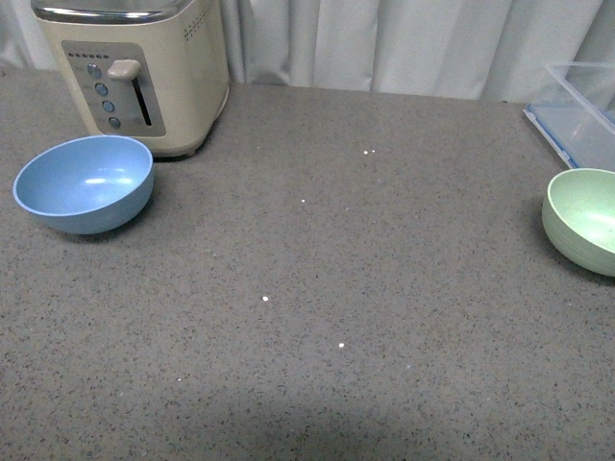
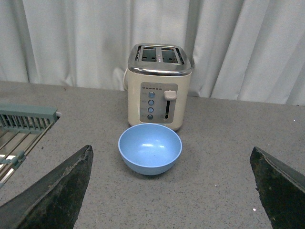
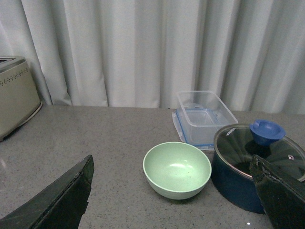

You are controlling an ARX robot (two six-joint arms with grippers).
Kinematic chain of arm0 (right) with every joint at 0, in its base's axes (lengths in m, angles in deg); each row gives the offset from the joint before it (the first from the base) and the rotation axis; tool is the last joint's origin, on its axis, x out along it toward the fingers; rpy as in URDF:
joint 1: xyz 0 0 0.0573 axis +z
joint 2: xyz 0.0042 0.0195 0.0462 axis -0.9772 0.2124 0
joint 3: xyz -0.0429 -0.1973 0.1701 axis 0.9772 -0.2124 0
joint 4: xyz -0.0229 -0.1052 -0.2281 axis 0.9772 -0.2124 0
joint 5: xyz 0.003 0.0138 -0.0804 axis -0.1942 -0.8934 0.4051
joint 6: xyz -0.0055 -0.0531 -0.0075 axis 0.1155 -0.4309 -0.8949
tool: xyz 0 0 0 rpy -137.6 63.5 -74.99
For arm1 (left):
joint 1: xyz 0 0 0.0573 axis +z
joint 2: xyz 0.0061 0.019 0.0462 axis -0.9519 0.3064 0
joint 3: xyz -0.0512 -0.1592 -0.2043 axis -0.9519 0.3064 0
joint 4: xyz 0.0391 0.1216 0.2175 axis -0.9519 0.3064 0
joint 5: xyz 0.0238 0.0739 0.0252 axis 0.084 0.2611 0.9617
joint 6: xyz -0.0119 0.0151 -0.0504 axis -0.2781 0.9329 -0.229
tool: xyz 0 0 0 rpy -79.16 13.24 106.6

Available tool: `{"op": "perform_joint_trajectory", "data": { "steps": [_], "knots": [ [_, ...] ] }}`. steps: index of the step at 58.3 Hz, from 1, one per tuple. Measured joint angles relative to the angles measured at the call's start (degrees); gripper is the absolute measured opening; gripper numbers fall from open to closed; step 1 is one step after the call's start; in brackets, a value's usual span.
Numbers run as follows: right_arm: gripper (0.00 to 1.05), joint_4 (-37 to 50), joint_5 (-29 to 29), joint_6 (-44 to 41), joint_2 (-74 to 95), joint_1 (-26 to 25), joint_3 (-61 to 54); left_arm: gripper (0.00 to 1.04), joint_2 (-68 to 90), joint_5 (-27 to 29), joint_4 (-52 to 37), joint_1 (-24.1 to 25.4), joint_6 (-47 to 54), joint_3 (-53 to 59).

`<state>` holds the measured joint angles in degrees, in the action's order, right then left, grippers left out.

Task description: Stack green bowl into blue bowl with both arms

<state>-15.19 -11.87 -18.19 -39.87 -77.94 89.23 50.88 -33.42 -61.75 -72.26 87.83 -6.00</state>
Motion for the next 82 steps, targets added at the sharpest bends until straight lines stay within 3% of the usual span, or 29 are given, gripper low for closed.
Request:
{"op": "perform_joint_trajectory", "data": {
  "steps": [82],
  "knots": [
    [0.96, 0.00, 0.00, 0.00, 0.00, 0.00, 0.00, 0.98, 0.00, 0.02, 0.00, 0.00, 0.00, 0.00]
  ]
}}
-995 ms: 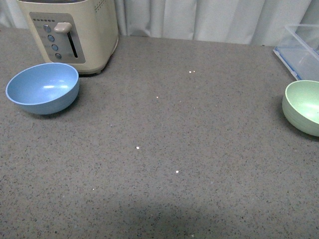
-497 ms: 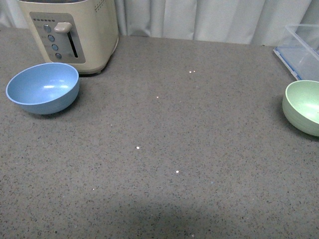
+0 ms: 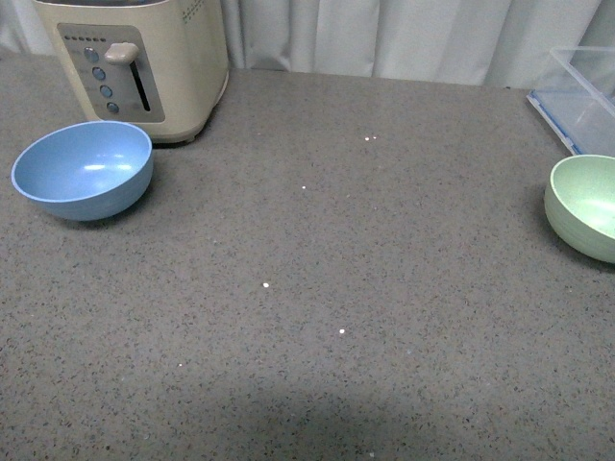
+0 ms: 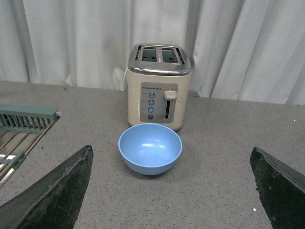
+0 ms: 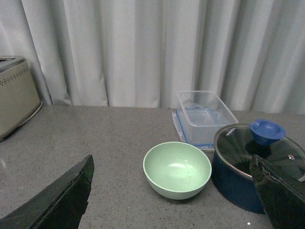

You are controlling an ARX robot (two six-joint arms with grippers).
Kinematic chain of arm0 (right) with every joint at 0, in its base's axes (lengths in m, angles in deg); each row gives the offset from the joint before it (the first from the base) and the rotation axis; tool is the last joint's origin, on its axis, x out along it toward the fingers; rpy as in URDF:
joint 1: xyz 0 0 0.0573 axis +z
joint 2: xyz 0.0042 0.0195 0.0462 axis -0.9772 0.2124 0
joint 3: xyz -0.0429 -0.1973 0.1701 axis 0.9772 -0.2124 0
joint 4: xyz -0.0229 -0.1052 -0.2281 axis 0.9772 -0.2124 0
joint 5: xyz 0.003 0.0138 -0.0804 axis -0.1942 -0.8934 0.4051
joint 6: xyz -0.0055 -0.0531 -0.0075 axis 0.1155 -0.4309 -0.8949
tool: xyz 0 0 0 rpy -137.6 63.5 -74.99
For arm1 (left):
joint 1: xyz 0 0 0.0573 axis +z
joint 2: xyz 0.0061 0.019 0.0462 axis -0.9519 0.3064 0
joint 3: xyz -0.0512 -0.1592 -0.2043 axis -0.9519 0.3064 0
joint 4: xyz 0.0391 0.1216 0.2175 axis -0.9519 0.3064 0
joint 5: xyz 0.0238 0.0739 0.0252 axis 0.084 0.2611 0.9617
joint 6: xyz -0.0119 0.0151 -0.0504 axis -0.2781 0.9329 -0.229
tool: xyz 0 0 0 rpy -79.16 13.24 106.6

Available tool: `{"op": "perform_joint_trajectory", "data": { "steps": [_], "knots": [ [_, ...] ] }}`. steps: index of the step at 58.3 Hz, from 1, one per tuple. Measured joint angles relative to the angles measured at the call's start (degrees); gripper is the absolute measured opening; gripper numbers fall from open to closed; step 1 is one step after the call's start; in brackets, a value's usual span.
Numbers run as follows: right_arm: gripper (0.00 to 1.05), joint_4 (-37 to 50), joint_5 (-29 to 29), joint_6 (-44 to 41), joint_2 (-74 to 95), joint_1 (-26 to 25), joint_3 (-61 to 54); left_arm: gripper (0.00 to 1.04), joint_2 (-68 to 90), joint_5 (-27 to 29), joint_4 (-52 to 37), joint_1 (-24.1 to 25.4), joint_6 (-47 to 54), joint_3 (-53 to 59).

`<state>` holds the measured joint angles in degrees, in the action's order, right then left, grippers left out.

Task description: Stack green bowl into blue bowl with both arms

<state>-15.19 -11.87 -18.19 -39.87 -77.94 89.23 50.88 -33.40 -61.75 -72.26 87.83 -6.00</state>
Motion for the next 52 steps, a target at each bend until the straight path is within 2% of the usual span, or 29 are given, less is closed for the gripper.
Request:
{"op": "perform_joint_trajectory", "data": {
  "steps": [52],
  "knots": [
    [0.96, 0.00, 0.00, 0.00, 0.00, 0.00, 0.00, 0.98, 0.00, -0.02, 0.00, 0.00, 0.02, 0.00]
  ]
}}
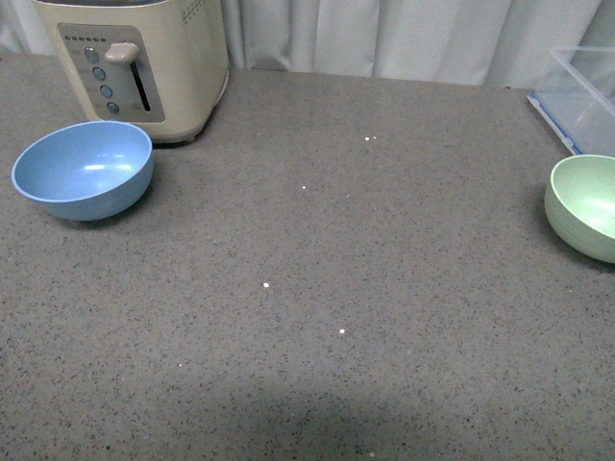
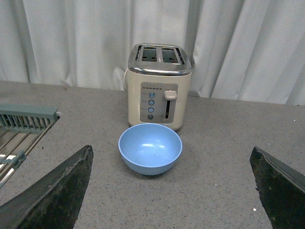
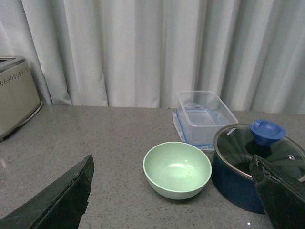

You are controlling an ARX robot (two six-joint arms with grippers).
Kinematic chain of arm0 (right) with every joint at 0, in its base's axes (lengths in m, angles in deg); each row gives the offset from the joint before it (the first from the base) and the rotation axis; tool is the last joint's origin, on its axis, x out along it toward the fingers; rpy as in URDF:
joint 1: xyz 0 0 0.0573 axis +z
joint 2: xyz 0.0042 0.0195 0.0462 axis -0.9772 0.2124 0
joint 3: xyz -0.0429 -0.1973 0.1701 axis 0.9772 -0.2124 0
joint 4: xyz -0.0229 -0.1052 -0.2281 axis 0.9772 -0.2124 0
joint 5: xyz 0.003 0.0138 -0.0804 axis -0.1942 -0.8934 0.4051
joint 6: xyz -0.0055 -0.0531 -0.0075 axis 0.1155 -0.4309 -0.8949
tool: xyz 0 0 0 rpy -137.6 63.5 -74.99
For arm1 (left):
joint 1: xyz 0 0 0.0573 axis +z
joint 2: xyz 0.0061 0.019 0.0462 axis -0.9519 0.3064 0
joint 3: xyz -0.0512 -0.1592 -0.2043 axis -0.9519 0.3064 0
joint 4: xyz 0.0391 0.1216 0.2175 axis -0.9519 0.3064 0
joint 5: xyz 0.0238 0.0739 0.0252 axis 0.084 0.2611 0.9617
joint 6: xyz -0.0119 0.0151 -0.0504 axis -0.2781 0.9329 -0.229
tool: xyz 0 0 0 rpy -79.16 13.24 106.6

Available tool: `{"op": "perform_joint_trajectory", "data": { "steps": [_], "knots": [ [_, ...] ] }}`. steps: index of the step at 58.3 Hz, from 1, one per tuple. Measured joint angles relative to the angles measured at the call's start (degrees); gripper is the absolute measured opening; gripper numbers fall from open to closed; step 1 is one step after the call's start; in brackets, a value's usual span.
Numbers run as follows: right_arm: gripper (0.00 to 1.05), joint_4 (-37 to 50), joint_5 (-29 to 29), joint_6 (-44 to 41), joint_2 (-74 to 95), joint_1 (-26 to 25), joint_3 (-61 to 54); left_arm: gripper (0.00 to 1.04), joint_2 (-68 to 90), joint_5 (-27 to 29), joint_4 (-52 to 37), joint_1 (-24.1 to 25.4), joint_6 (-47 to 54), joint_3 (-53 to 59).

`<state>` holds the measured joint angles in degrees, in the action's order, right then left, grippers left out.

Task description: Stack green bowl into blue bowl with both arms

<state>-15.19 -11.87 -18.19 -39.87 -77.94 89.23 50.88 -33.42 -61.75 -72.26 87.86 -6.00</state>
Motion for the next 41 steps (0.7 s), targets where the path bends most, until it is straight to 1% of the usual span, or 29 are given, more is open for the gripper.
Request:
{"op": "perform_joint_trajectory", "data": {
  "steps": [37, 39, 41],
  "knots": [
    [0.96, 0.00, 0.00, 0.00, 0.00, 0.00, 0.00, 0.98, 0.00, 0.00, 0.00, 0.00, -0.02, 0.00],
    [0.96, 0.00, 0.00, 0.00, 0.00, 0.00, 0.00, 0.98, 0.55, 2.80, 0.52, -0.85, -0.72, -0.11],
    [0.96, 0.00, 0.00, 0.00, 0.00, 0.00, 0.00, 0.98, 2.95, 10.12, 1.33, -2.67, -2.01, -0.50]
  ]
}}
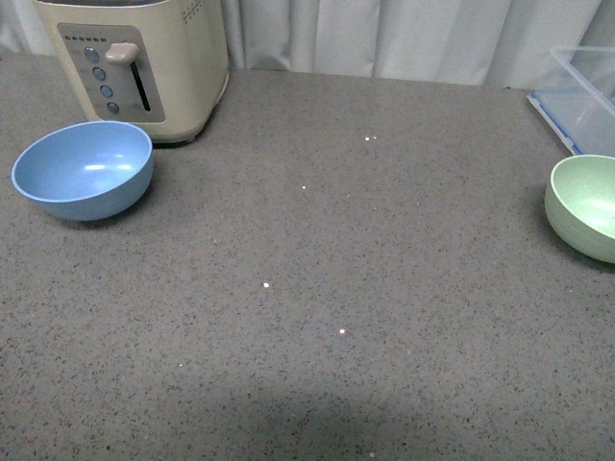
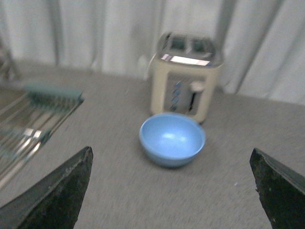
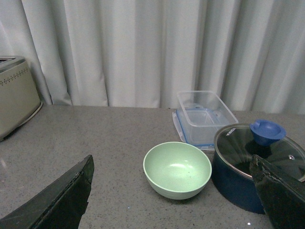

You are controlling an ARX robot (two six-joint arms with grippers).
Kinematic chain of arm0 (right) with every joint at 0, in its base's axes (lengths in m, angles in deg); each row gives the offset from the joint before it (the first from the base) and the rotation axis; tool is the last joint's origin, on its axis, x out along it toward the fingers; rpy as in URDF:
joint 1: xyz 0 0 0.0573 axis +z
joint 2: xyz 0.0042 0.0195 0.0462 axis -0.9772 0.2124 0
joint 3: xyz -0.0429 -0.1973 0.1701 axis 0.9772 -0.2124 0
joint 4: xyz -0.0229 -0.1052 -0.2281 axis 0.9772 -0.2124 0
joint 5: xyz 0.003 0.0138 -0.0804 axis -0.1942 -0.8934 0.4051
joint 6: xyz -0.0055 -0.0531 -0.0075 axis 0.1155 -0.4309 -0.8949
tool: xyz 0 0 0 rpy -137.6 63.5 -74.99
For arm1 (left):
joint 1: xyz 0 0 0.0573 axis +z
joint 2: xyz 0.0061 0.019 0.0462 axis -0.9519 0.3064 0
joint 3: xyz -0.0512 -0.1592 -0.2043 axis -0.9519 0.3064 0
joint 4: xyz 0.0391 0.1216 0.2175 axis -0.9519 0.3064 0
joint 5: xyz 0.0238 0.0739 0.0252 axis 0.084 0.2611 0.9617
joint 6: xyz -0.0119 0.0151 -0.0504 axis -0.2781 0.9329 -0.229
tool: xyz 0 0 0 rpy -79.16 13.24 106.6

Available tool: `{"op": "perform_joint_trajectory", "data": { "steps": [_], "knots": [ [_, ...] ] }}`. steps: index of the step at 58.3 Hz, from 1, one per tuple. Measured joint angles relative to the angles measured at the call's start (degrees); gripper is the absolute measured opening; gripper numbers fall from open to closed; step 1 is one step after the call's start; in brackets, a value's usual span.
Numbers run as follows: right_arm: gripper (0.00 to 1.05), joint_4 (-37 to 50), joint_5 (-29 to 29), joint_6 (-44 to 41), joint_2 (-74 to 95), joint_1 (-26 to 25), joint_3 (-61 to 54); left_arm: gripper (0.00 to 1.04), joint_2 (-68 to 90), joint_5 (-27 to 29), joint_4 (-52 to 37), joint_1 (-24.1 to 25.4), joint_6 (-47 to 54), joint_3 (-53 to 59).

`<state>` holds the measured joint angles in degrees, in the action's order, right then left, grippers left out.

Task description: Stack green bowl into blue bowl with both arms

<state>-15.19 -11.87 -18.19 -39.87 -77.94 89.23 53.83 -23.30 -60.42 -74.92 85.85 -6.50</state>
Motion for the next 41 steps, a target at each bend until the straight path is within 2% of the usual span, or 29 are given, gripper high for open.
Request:
{"op": "perform_joint_trajectory", "data": {
  "steps": [3, 10, 15, 25, 41],
  "knots": [
    [0.96, 0.00, 0.13, 0.00, 0.00, 0.00, 0.00, 0.98, 6.49, 5.79, -1.40, 0.24, -2.84, -0.74],
    [0.96, 0.00, -0.02, 0.00, 0.00, 0.00, 0.00, 0.98, 23.32, 3.41, -9.40, 6.62, -10.14, -4.44],
    [0.96, 0.00, 0.00, 0.00, 0.00, 0.00, 0.00, 0.98, 39.04, 1.97, -16.06, 8.61, -15.93, -9.99],
    [0.96, 0.00, 0.00, 0.00, 0.00, 0.00, 0.00, 0.98, 66.66, 0.22, -16.17, 7.54, -26.53, -23.37],
    [0.96, 0.00, 0.00, 0.00, 0.00, 0.00, 0.00, 0.98, 88.08, -0.81, -17.49, 4.66, -30.40, -37.62]
  ]
}}
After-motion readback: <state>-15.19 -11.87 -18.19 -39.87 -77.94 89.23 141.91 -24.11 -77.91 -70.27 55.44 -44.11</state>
